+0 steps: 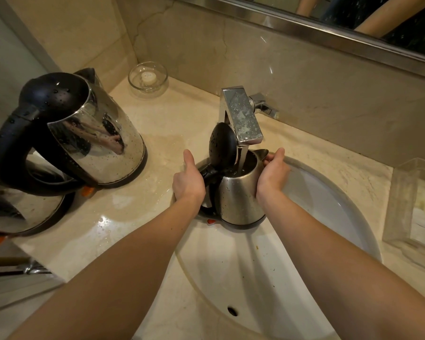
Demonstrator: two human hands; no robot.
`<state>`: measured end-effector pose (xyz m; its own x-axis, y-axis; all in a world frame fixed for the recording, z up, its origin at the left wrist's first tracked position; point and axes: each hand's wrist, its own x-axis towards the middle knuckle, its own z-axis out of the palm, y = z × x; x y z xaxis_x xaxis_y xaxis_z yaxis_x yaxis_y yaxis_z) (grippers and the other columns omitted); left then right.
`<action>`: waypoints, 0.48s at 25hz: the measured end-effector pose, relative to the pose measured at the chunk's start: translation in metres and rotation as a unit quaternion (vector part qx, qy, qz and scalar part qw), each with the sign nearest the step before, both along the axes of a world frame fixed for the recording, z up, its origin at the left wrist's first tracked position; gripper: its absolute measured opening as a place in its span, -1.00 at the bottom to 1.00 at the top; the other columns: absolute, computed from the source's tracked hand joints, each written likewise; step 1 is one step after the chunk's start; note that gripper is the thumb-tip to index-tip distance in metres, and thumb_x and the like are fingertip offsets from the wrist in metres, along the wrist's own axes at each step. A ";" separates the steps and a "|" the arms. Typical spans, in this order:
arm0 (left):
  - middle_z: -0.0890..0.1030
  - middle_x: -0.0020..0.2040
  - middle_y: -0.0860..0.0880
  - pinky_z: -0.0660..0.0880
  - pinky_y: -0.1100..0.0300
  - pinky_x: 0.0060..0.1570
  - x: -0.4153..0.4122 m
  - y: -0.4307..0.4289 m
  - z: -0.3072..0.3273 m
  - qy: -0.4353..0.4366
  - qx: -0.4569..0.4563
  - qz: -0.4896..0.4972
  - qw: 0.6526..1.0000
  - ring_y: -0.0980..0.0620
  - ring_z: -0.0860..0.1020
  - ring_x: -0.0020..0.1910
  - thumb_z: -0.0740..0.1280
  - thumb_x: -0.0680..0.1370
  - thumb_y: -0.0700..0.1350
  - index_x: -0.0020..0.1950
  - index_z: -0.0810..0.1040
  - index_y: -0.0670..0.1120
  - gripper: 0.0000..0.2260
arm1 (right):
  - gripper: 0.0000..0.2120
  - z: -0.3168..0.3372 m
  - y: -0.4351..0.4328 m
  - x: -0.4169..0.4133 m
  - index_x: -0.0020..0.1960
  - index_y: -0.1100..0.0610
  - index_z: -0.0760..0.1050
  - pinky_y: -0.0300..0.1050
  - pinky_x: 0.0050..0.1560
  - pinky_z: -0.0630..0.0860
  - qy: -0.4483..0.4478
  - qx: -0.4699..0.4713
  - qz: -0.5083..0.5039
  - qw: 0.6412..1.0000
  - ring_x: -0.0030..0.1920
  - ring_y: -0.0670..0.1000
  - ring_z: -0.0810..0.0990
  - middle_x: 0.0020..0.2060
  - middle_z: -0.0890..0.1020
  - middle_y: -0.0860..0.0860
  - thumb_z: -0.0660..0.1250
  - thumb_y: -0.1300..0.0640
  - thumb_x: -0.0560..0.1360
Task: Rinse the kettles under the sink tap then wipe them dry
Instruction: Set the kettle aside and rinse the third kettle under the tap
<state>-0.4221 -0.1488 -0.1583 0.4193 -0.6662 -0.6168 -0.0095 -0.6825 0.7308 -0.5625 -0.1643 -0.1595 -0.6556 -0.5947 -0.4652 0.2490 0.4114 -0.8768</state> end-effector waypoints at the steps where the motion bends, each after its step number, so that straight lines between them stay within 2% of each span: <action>1: 0.67 0.08 -0.23 0.54 -0.22 0.22 0.000 0.000 0.000 0.000 0.000 0.001 1.000 -0.27 0.64 0.11 -0.18 0.25 0.61 0.01 0.51 -0.03 -0.14 | -0.54 0.000 0.000 0.000 -0.24 0.01 0.54 -0.10 -0.05 0.36 -0.001 0.000 0.000 1.000 -0.19 -0.08 0.53 -0.26 0.60 -0.06 0.02 -0.10 0.67; 5: 0.65 0.02 -0.22 0.55 -0.20 0.21 0.001 -0.001 -0.003 0.004 0.003 0.001 1.000 -0.22 0.63 0.03 -0.13 0.39 0.56 0.09 0.53 -0.09 -0.17 | -0.54 0.001 0.000 0.000 -0.24 0.02 0.55 -0.11 -0.10 0.36 -0.002 0.001 -0.002 1.000 -0.19 -0.08 0.53 -0.26 0.61 -0.06 0.02 -0.09 0.67; 7: 0.66 0.07 -0.23 0.54 -0.19 0.21 0.002 -0.003 -0.006 -0.004 0.002 -0.001 1.000 -0.20 0.62 0.00 -0.10 0.47 0.53 0.07 0.48 -0.07 -0.26 | -0.54 0.000 0.000 0.000 -0.23 0.01 0.56 -0.10 -0.08 0.37 -0.002 -0.003 -0.001 1.000 -0.19 -0.07 0.54 -0.25 0.62 -0.06 0.02 -0.09 0.67; 9: 0.66 0.08 -0.23 0.55 -0.17 0.21 0.002 -0.004 -0.009 -0.012 0.002 -0.004 1.000 -0.16 0.57 -0.07 -0.10 0.49 0.52 0.04 0.46 -0.04 -0.31 | -0.54 -0.001 0.000 0.000 -0.23 0.01 0.56 -0.11 -0.05 0.36 0.001 -0.003 0.000 1.000 -0.19 -0.07 0.53 -0.25 0.61 -0.06 0.02 -0.09 0.67; 12: 0.64 0.01 -0.21 0.55 -0.17 0.20 0.002 -0.005 -0.011 -0.013 0.003 -0.005 1.000 -0.14 0.55 -0.11 -0.10 0.46 0.54 0.02 0.47 -0.04 -0.29 | -0.55 0.000 0.000 -0.001 -0.24 0.00 0.54 -0.10 -0.05 0.36 0.009 0.001 -0.001 1.000 -0.20 -0.08 0.52 -0.26 0.60 -0.07 0.02 -0.08 0.67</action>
<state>-0.4199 -0.1538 -0.1695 0.4279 -0.6675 -0.6094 -0.0350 -0.6860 0.7268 -0.5636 -0.1638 -0.1598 -0.6653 -0.5928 -0.4538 0.2336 0.4120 -0.8807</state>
